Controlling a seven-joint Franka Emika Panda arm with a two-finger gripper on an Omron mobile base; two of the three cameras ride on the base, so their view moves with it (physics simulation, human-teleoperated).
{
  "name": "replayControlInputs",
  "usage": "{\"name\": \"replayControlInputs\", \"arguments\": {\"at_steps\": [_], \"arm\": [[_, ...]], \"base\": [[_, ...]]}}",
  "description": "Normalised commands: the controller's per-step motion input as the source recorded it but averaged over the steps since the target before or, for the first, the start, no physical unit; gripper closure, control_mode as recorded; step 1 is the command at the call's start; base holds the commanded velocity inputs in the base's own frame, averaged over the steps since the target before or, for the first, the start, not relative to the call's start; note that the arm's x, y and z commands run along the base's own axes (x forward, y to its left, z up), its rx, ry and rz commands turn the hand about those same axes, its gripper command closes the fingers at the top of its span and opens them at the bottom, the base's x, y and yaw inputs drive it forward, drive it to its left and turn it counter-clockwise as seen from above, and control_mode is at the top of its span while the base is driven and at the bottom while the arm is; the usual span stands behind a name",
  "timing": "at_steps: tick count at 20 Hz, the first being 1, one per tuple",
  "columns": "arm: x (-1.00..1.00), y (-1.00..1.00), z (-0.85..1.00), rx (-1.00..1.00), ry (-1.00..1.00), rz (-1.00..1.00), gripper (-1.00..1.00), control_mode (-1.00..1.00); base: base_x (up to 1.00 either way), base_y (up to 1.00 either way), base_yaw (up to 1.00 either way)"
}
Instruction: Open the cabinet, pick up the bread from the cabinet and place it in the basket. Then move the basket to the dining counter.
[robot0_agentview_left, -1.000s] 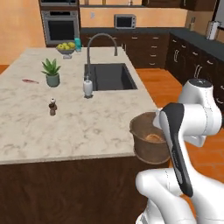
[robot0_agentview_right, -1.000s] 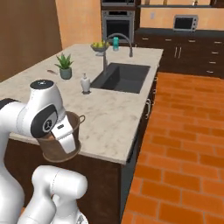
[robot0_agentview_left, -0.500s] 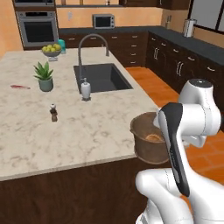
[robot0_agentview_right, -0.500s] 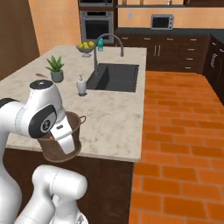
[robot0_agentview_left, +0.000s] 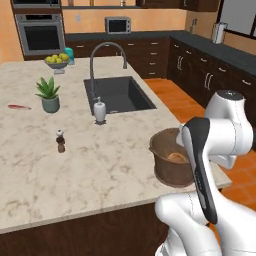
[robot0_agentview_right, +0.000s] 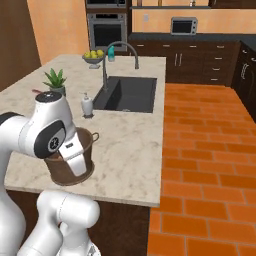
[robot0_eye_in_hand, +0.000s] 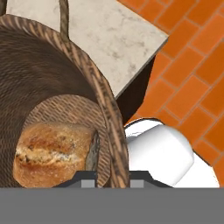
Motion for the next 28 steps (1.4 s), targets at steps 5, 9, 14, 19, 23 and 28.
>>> {"name": "replayControlInputs", "arguments": {"at_steps": [5,9,14,19,23,28], "arm": [[0.64,0.00,-0.02,0.00,0.00,0.00,1.00,-1.00],[1.00,0.00,-0.14,0.00,0.02,0.00,1.00,-1.00],[1.00,0.00,-0.23,0.00,0.06,0.00,1.00,-1.00],[0.97,-0.03,-0.40,0.02,0.10,0.00,1.00,-1.00],[0.40,-0.07,-0.79,0.06,0.02,0.00,1.00,-1.00],[0.13,-0.08,-0.69,0.00,0.00,-0.01,1.00,-1.00]], "base": [[0.06,0.00,0.00],[0.00,0.00,0.00],[0.00,0.00,0.00],[0.00,0.00,0.00],[0.00,0.00,0.00],[0.00,0.00,0.00]]}}
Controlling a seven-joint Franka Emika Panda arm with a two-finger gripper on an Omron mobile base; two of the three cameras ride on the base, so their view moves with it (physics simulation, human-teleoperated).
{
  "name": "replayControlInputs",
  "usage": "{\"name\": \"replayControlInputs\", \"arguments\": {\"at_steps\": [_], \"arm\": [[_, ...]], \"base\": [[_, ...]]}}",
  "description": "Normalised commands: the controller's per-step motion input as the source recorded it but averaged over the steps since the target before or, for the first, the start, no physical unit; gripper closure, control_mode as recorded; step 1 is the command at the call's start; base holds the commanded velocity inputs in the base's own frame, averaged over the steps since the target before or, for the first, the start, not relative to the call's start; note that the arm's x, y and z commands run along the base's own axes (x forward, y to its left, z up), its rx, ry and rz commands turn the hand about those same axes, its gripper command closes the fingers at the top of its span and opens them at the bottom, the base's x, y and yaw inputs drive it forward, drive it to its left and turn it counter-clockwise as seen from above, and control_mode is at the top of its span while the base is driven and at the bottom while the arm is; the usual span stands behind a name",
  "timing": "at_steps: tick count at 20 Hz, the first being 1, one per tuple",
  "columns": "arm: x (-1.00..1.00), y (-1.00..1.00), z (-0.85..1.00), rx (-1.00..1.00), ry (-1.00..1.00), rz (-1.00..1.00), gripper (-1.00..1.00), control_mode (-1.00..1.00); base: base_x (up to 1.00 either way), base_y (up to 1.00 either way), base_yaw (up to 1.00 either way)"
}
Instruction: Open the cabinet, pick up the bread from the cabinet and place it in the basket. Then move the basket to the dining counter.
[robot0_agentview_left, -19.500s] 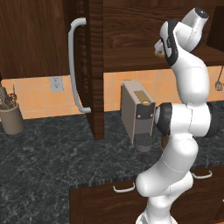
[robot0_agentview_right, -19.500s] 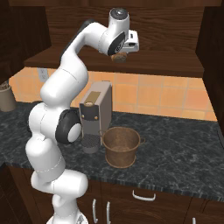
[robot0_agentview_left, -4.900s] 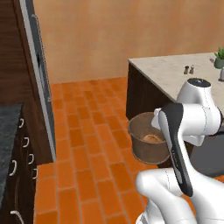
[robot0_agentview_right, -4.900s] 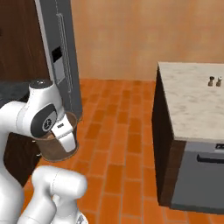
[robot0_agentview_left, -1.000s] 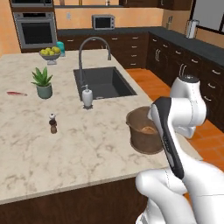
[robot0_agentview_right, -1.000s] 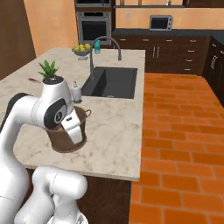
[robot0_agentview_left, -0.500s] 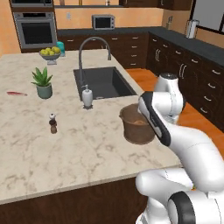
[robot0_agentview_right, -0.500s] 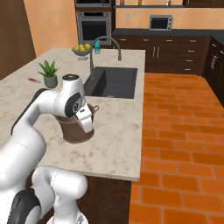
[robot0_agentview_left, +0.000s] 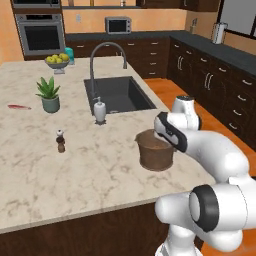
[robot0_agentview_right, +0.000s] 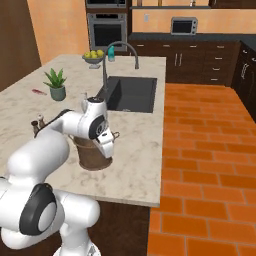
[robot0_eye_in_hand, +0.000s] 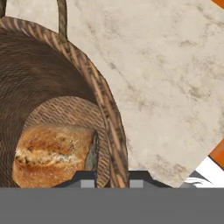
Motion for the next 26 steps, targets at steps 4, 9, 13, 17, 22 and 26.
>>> {"name": "replayControlInputs", "arguments": {"at_steps": [4,9,13,17,22,26], "arm": [[0.00,0.00,-0.64,0.00,0.00,0.00,1.00,-1.00],[0.00,0.00,-0.40,0.02,0.00,0.00,1.00,-1.00],[0.00,0.03,-0.08,0.01,0.00,0.00,-1.00,-1.00],[0.02,0.09,0.09,-0.02,0.02,0.00,-1.00,-1.00],[-0.05,0.02,0.63,-0.11,0.00,0.02,-1.00,-1.00],[-0.38,-0.15,0.97,-0.09,-0.04,0.01,-1.00,-1.00]], "base": [[0.00,0.00,0.00],[0.00,0.00,0.00],[0.00,0.00,0.00],[0.00,0.00,0.00],[0.00,0.00,0.00],[0.00,0.00,0.00]]}}
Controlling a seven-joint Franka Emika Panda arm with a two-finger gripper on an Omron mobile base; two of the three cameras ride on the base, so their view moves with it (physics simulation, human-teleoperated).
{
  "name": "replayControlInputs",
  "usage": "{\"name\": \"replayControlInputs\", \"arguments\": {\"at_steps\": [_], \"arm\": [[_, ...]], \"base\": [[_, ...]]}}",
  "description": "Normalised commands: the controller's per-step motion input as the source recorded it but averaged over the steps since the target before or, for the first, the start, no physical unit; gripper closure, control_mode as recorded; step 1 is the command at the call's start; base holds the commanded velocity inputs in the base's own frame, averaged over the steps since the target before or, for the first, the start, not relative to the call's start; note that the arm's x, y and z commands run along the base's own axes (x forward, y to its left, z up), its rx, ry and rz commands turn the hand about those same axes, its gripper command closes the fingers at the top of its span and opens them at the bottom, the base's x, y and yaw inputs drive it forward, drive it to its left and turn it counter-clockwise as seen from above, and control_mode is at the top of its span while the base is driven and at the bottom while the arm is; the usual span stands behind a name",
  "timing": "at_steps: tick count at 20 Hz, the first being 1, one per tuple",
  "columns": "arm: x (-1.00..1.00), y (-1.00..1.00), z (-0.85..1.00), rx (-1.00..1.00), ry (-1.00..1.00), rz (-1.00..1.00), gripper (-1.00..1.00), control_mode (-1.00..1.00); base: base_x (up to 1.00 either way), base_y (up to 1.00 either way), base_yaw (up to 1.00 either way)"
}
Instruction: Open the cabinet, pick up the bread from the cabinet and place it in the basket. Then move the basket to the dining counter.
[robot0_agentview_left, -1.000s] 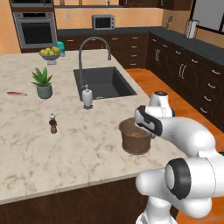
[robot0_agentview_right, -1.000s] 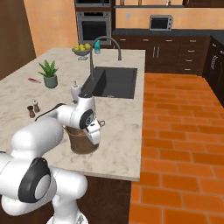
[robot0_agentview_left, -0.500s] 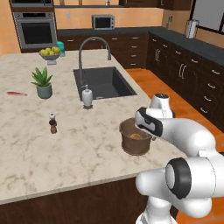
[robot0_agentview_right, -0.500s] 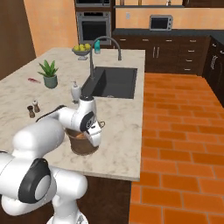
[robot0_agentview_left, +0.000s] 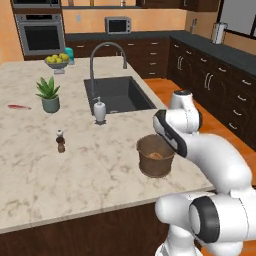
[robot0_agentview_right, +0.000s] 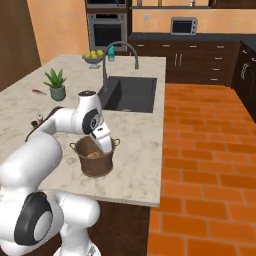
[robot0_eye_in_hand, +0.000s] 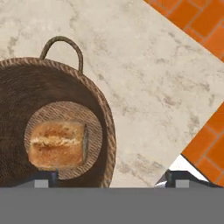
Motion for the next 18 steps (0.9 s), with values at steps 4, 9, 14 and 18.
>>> {"name": "replayControlInputs", "arguments": {"at_steps": [4,9,14,18], "arm": [[-0.93,-0.36,0.98,0.00,-0.18,0.04,-1.00,-1.00],[-1.00,-0.22,0.97,0.00,-0.32,0.09,-1.00,-1.00],[-1.00,0.04,0.72,0.01,-0.30,0.19,-1.00,-1.00],[-0.97,0.23,0.64,0.00,-0.18,0.26,-1.00,-1.00]], "base": [[0.00,0.00,0.00],[0.00,0.00,0.00],[0.00,0.00,0.00],[0.00,0.00,0.00]]}}
